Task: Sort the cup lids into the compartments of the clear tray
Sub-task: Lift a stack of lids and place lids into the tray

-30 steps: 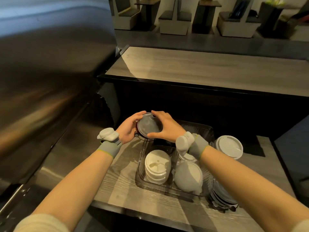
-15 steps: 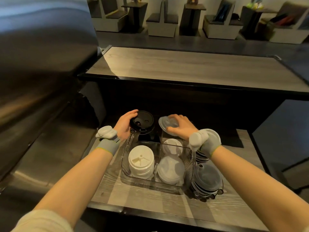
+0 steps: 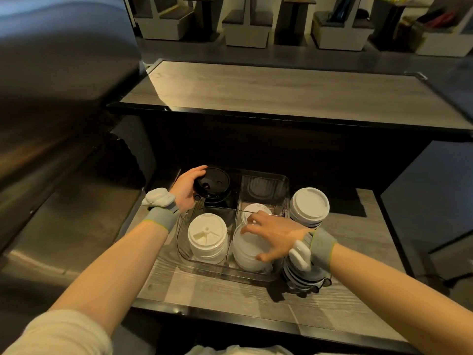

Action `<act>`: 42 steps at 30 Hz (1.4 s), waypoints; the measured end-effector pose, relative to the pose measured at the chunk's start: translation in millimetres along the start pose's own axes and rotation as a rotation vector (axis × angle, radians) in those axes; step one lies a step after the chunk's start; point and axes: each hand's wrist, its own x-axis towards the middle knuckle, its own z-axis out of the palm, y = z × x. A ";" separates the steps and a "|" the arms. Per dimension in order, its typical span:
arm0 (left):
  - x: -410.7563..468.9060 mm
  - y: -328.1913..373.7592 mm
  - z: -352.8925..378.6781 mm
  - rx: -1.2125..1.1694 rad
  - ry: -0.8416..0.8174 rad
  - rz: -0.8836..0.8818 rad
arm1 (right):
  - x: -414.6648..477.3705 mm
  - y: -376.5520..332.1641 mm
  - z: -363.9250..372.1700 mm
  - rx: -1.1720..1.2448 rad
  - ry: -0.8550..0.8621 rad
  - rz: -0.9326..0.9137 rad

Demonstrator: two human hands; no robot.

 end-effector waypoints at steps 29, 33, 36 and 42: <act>9.3 33.1 -64.7 -0.010 0.099 -0.023 | 126.5 8.2 -48.1 0.198 0.166 0.330; 17.2 32.0 -66.3 0.032 0.062 -0.022 | 133.2 10.0 -39.4 0.002 0.061 0.325; 23.4 32.2 -60.4 0.064 0.027 -0.019 | 125.4 8.7 -45.1 0.208 0.222 0.359; 21.5 31.4 -5.4 0.138 -0.125 -0.011 | 64.1 32.8 -70.8 0.417 0.702 0.549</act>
